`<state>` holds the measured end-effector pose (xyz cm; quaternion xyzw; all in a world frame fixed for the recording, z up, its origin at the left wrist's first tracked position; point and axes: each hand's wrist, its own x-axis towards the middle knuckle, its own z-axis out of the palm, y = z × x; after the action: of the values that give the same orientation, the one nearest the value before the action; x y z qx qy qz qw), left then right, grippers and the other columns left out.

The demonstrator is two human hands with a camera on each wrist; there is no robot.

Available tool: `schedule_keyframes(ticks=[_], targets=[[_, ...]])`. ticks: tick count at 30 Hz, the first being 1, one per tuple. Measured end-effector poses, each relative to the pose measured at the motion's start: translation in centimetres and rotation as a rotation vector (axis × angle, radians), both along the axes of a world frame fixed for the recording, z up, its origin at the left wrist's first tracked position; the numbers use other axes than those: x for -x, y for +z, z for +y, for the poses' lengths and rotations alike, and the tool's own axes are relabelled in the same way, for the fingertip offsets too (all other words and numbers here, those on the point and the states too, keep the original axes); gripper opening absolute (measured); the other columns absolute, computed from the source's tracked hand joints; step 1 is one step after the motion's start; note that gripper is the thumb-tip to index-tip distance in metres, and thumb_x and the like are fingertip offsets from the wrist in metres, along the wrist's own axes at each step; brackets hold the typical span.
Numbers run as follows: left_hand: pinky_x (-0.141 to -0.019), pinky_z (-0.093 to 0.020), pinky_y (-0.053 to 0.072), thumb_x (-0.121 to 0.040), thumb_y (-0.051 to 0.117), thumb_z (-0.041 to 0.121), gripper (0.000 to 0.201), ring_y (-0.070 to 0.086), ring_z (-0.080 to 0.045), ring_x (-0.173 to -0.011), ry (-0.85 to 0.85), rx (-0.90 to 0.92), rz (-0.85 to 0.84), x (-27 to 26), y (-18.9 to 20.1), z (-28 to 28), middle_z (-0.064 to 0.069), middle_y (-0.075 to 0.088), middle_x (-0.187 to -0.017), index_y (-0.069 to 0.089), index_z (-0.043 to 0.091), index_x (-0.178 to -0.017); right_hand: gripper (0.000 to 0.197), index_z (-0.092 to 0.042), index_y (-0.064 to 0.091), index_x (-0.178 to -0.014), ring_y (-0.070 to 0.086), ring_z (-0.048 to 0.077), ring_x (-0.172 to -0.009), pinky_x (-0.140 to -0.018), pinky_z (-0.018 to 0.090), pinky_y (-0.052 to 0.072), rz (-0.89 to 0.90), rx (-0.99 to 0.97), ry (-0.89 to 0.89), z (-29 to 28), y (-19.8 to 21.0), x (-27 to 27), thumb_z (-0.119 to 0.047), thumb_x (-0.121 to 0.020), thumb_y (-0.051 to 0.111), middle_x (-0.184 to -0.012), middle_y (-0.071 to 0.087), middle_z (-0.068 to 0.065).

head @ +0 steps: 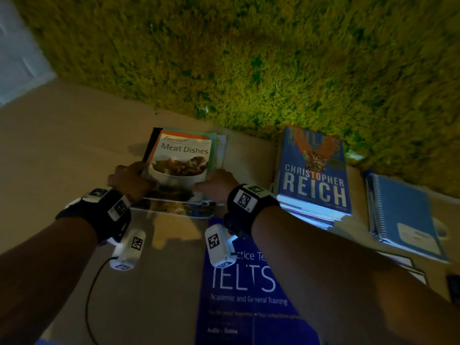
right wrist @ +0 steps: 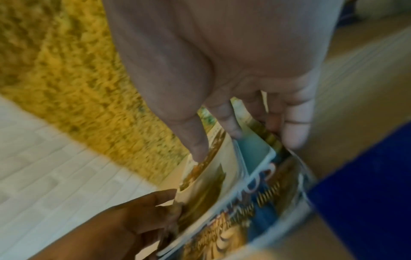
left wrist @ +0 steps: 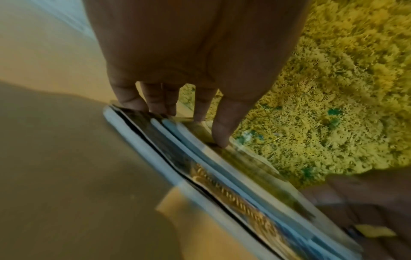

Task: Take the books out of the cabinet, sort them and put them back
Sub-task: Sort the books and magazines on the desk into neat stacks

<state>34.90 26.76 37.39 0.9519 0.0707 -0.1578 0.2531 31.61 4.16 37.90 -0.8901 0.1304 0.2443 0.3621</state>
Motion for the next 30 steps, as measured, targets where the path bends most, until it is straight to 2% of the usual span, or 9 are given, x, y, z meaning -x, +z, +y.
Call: schedule_keyframes(ticks=[3,6,9,12,15,19,23,28,30], targets=[[-0.094,-0.052,0.050,-0.064,0.068,0.060,0.089,0.055,-0.050,-0.109,0.025,-0.066,0.012,1.7,-0.2,2.6,-0.025,0.051,-0.132,0.041,0.035,-0.145,0.048,-0.015,0.044,-0.070,0.055,0.030,-0.079,-0.060,0.033,0.040,0.009,0.032,0.093,2.5,0.3,1.5,-0.054,-0.088,0.067,-0.091,0.049,0.016],[-0.090,-0.053,0.052,-0.076,0.070,0.057,0.081,0.054,-0.051,-0.107,0.030,-0.078,0.018,3.3,-0.8,5.0,-0.025,0.049,-0.132,0.038,0.034,-0.147,0.050,-0.016,0.044,-0.066,0.049,0.022,-0.057,-0.050,0.029,0.035,-0.010,-0.022,0.107,4.4,1.0,3.6,-0.052,-0.090,0.068,-0.068,0.047,0.005],[-0.090,-0.053,0.053,-0.068,0.067,0.060,0.086,0.056,-0.048,-0.106,0.042,-0.052,0.020,4.6,-0.9,7.1,-0.021,0.052,-0.131,0.040,0.036,-0.146,0.052,-0.015,0.042,-0.064,0.039,0.017,-0.048,-0.050,0.028,0.029,-0.044,-0.118,0.082,6.3,2.5,5.1,-0.050,-0.091,0.069,-0.055,0.038,0.000],[-0.092,-0.054,0.053,-0.069,0.075,0.049,0.079,0.057,-0.046,-0.108,0.129,-0.016,-0.043,5.9,-0.4,9.1,-0.020,0.056,-0.130,0.048,0.036,-0.141,0.042,-0.008,0.058,-0.088,0.055,0.025,-0.066,-0.062,0.031,0.037,-0.057,-0.246,0.058,8.5,3.4,6.3,-0.047,-0.091,0.070,-0.073,0.055,0.009],[-0.094,-0.051,0.052,-0.077,0.078,0.035,0.071,0.058,-0.044,-0.108,0.159,-0.078,-0.038,7.2,-0.5,11.0,-0.022,0.058,-0.128,0.050,0.030,-0.142,0.058,0.005,0.066,-0.115,0.066,0.042,-0.099,-0.079,0.040,0.049,-0.054,-0.296,0.078,10.5,3.0,8.4,-0.049,-0.092,0.068,-0.111,0.068,0.024],[-0.090,-0.053,0.053,-0.077,0.079,0.029,0.067,0.058,-0.047,-0.105,0.156,-0.108,-0.034,9.3,-1.2,13.3,-0.023,0.056,-0.127,0.052,0.029,-0.138,0.046,-0.014,0.042,-0.067,0.041,0.026,-0.070,-0.070,0.037,0.029,-0.031,-0.233,0.180,11.9,1.4,11.4,-0.043,-0.096,0.063,-0.066,0.031,0.006],[-0.095,-0.055,0.048,-0.078,0.073,0.011,0.052,0.056,-0.049,-0.111,0.152,-0.082,-0.094,11.6,-2.3,14.0,-0.027,0.057,-0.127,0.062,0.017,-0.128,0.045,-0.016,0.044,-0.065,0.040,0.025,-0.067,-0.066,0.037,0.029,-0.028,-0.215,0.209,12.1,1.1,13.6,-0.040,-0.095,0.066,-0.069,0.033,0.012],[-0.089,-0.053,0.053,-0.081,0.075,0.025,0.057,0.058,-0.046,-0.105,0.135,-0.148,-0.035,15.0,-1.1,13.1,-0.024,0.056,-0.124,0.055,0.022,-0.134,0.043,-0.004,0.060,-0.078,0.056,0.029,-0.078,-0.069,0.034,0.034,0.051,-0.210,0.222,11.5,2.1,16.1,-0.043,-0.097,0.064,-0.077,0.051,0.019],[-0.092,-0.051,0.052,-0.080,0.075,0.035,0.060,0.055,-0.045,-0.110,0.142,-0.178,0.008,16.5,0.2,12.2,-0.023,0.052,-0.129,0.053,0.021,-0.135,0.052,0.010,0.066,-0.099,0.066,0.042,-0.099,-0.074,0.034,0.037,0.060,-0.238,0.232,11.0,2.8,17.1,-0.042,-0.097,0.065,-0.103,0.065,0.032]])
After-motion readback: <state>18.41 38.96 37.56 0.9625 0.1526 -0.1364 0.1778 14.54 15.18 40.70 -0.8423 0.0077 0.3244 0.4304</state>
